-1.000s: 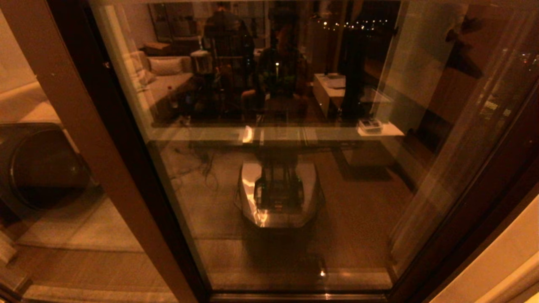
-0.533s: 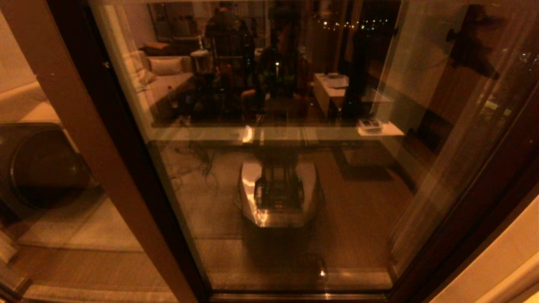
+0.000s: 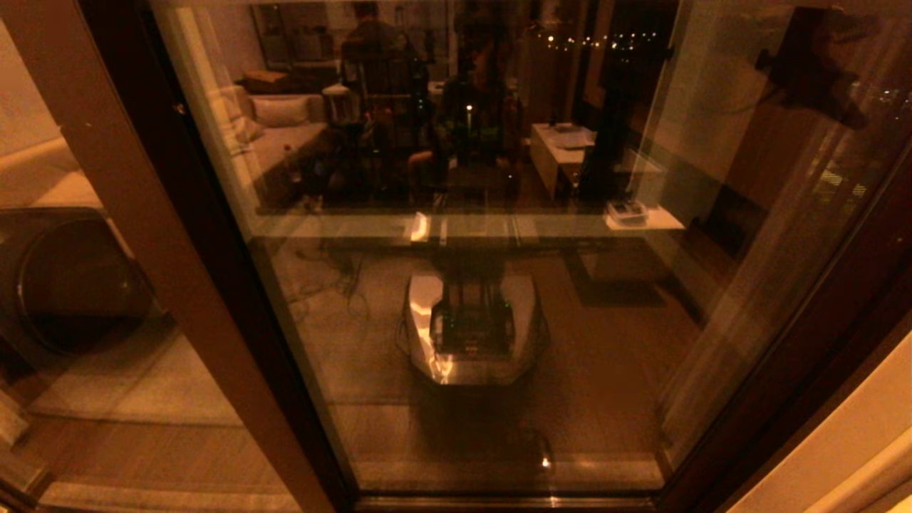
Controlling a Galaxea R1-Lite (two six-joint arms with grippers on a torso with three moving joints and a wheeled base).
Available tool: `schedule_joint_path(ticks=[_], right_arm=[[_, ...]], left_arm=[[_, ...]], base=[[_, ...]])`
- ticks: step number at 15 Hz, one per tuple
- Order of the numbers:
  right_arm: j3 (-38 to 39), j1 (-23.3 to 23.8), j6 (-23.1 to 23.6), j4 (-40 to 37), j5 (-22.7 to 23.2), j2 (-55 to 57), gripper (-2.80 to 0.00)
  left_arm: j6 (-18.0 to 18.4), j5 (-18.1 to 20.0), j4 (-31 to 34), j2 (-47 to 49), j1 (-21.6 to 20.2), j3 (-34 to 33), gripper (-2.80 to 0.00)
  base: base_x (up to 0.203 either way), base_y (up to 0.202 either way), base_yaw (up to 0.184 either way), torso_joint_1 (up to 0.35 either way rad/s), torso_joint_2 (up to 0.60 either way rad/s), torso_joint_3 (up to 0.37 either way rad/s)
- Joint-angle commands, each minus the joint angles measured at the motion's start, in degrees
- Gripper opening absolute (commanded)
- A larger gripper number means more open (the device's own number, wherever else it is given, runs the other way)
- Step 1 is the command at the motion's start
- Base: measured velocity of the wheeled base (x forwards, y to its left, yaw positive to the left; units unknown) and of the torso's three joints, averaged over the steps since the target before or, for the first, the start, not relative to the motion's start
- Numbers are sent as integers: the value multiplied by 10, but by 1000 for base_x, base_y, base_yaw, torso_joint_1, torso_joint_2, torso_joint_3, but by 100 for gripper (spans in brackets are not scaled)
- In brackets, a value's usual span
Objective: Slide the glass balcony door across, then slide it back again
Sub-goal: Open the slid door
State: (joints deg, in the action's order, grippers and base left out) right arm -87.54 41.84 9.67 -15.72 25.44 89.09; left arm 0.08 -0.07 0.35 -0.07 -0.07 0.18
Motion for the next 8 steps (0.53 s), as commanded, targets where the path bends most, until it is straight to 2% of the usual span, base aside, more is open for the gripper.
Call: schedule_joint_path(ticks=[1,8], right_arm=[[10,-10,1,1,1,4,-280],[-12,-26,0,0,-1,21,-280]], left_arm=[[0,0,0,-1,0,0,-280],[0,0,0,0,0,0,-280]], base=[[0,0,0,0,0,0],[0,0,0,0,0,0]])
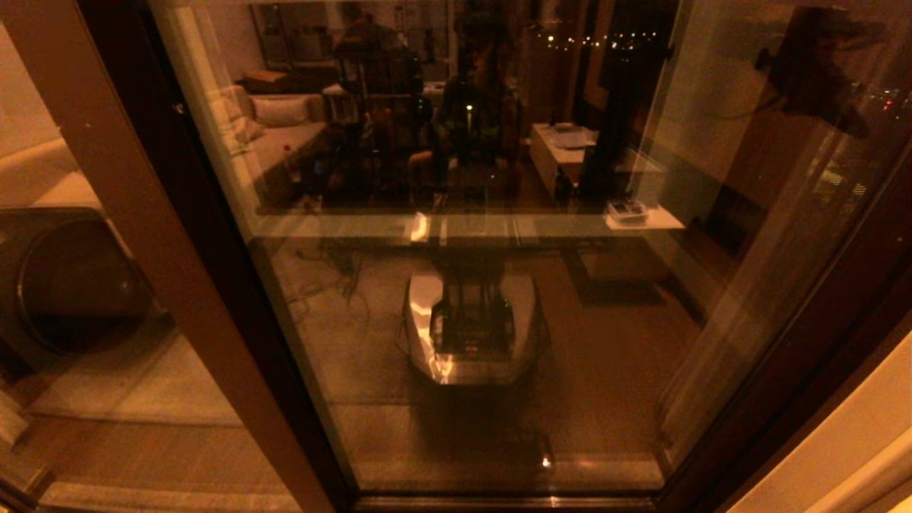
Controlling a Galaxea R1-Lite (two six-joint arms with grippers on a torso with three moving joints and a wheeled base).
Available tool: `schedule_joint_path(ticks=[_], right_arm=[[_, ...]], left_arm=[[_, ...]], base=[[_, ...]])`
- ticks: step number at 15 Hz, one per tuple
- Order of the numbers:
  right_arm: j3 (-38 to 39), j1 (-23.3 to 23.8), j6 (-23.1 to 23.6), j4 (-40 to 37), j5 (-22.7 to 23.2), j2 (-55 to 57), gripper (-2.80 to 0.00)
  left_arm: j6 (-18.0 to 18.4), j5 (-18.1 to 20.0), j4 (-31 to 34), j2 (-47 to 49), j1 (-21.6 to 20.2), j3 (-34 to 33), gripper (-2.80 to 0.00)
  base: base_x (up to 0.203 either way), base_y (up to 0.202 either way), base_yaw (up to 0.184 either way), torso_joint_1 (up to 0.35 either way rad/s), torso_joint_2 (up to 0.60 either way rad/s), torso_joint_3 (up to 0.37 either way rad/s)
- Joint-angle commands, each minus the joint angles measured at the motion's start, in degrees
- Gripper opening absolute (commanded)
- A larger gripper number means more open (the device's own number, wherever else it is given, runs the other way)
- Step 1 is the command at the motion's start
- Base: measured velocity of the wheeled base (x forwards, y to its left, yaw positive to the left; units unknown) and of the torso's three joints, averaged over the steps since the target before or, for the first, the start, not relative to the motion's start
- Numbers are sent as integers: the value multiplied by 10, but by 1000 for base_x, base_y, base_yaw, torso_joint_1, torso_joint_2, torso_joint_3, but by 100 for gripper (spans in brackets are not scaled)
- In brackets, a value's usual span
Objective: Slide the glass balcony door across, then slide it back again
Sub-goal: Open the slid door
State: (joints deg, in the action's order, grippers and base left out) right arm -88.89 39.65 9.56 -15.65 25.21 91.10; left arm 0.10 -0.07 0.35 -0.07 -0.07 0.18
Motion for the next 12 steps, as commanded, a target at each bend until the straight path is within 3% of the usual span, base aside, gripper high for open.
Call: schedule_joint_path(ticks=[1,4,5,12], right_arm=[[1,-6,0,0,1,3,-280],[3,-7,1,0,-3,6,-280],[2,-7,0,0,-8,10,0],[-3,-7,2,2,23,25,0]], left_arm=[[0,0,0,-1,0,0,-280],[0,0,0,0,0,0,-280],[0,0,0,0,0,0,-280],[0,0,0,0,0,0,-280]], base=[[0,0,0,0,0,0],[0,0,0,0,0,0],[0,0,0,0,0,0],[0,0,0,0,0,0]])
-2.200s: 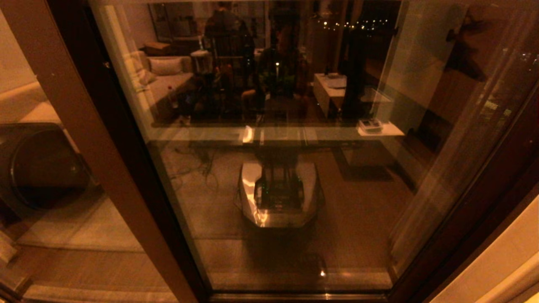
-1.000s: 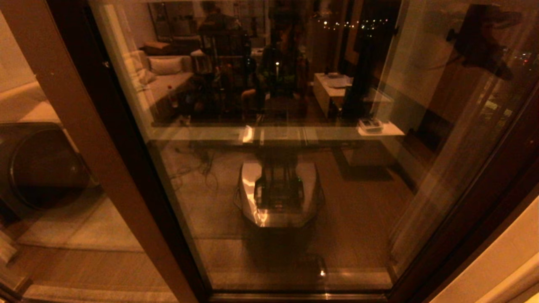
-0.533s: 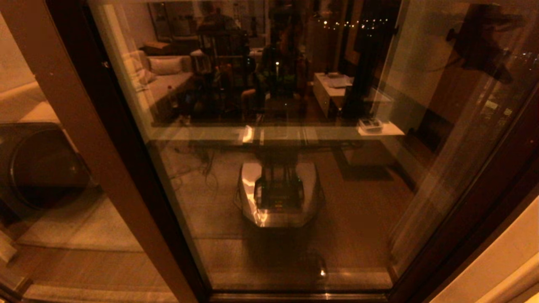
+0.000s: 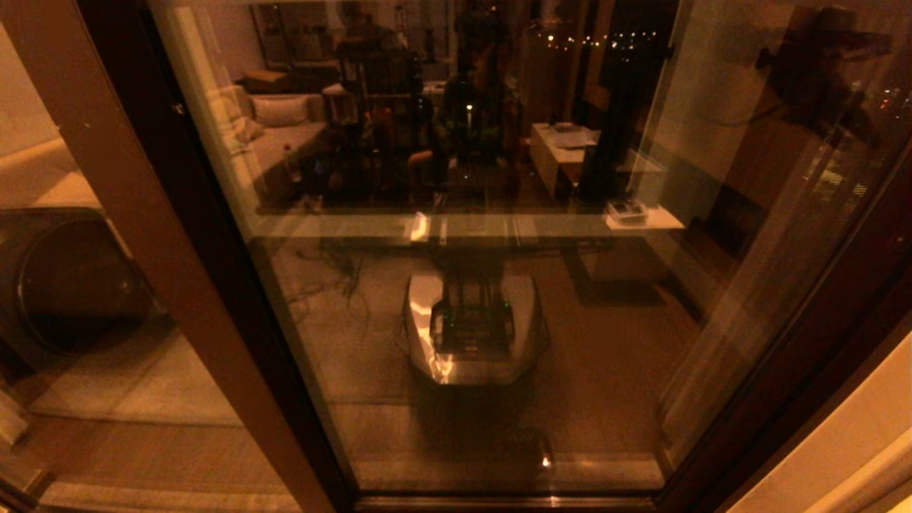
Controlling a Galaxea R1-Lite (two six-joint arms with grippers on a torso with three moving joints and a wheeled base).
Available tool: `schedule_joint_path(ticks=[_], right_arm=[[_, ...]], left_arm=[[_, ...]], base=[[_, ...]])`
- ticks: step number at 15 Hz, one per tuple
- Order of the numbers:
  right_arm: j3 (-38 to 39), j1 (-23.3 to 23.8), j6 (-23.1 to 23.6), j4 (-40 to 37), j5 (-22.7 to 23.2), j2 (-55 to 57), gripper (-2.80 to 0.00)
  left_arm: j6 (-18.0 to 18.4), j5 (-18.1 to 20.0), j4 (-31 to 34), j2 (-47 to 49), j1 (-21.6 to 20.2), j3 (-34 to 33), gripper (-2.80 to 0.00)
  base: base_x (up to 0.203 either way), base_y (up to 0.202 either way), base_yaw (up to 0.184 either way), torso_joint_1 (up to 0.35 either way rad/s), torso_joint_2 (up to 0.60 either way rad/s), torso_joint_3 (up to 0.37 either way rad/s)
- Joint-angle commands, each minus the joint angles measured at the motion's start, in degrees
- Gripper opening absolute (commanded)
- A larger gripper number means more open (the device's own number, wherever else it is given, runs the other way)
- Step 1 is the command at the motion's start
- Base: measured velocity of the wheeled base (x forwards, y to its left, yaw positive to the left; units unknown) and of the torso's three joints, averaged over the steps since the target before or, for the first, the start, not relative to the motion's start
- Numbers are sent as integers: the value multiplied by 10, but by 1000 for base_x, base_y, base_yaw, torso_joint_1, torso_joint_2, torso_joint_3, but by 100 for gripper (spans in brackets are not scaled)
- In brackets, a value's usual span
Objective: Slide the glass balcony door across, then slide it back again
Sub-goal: Open the slid door
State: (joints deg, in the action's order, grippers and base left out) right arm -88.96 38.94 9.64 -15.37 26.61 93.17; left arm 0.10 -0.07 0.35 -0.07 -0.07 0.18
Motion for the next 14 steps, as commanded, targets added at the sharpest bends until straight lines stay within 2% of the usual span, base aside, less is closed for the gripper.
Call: schedule_joint_path(ticks=[1,8,11,14], right_arm=[[-4,0,1,1,13,8,0],[-48,-1,0,8,15,50,0],[-49,-5,-1,8,40,53,0],[-49,-13,0,8,44,58,0]], left_arm=[[0,0,0,-1,0,0,-280],[0,0,0,-1,0,0,-280],[0,0,0,0,0,0,-280],[0,0,0,-1,0,0,-280]], base=[[0,0,0,0,0,0],[0,0,0,0,0,0],[0,0,0,0,0,0],[0,0,0,0,0,0]])
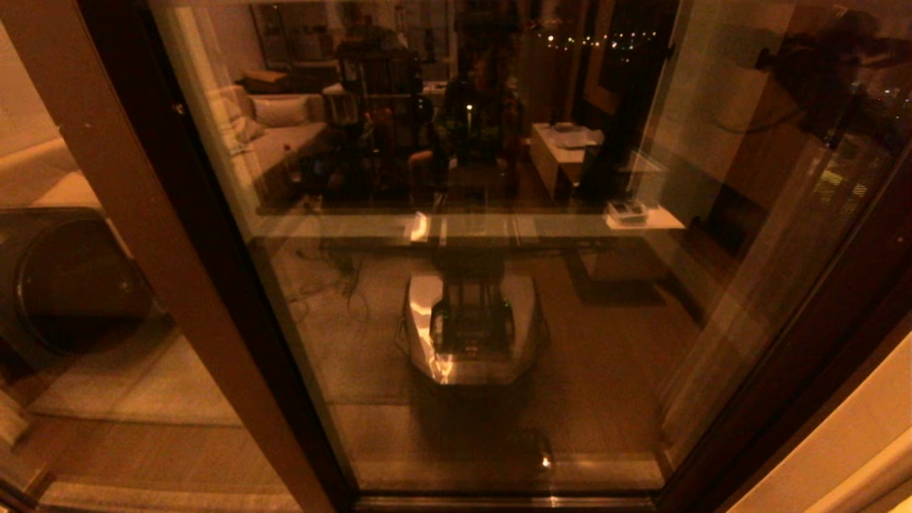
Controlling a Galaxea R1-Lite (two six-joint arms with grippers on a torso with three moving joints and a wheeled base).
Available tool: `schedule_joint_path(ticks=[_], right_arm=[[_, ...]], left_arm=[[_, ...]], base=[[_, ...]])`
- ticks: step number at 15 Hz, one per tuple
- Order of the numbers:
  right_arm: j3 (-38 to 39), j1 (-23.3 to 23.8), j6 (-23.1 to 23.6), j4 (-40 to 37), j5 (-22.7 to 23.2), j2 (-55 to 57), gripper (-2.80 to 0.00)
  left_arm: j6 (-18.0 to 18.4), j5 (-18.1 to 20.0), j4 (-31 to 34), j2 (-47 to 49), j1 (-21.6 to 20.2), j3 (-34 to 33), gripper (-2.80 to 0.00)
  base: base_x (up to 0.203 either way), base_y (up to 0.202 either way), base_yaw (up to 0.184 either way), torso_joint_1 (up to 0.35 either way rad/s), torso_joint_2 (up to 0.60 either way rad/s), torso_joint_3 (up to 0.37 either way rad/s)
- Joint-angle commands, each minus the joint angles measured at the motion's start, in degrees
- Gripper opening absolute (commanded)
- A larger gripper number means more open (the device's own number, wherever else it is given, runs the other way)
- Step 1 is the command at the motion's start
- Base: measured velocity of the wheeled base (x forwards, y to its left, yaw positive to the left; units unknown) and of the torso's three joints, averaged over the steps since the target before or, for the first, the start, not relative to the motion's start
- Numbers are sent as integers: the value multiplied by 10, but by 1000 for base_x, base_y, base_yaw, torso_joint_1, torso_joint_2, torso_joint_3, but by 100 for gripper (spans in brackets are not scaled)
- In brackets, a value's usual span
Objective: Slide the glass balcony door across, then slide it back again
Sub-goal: Open the slid door
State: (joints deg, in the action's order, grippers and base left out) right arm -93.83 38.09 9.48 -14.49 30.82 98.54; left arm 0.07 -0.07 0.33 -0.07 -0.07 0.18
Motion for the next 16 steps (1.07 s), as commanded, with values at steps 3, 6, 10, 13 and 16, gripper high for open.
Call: schedule_joint_path(ticks=[3,6,10,13,16], right_arm=[[-6,-9,2,0,1,11,0],[-17,-9,2,0,1,24,0],[-16,-19,2,0,1,26,0],[-17,-24,2,2,2,35,0],[-17,-26,1,26,-1,49,0]], left_arm=[[0,0,0,0,0,0,-280],[0,0,0,-1,0,0,-280],[0,0,0,-1,0,0,-280],[0,0,0,-1,0,0,-280],[0,0,0,-1,0,0,-280]], base=[[0,0,0,0,0,0],[0,0,0,0,0,0],[0,0,0,0,0,0],[0,0,0,0,0,0],[0,0,0,0,0,0]])
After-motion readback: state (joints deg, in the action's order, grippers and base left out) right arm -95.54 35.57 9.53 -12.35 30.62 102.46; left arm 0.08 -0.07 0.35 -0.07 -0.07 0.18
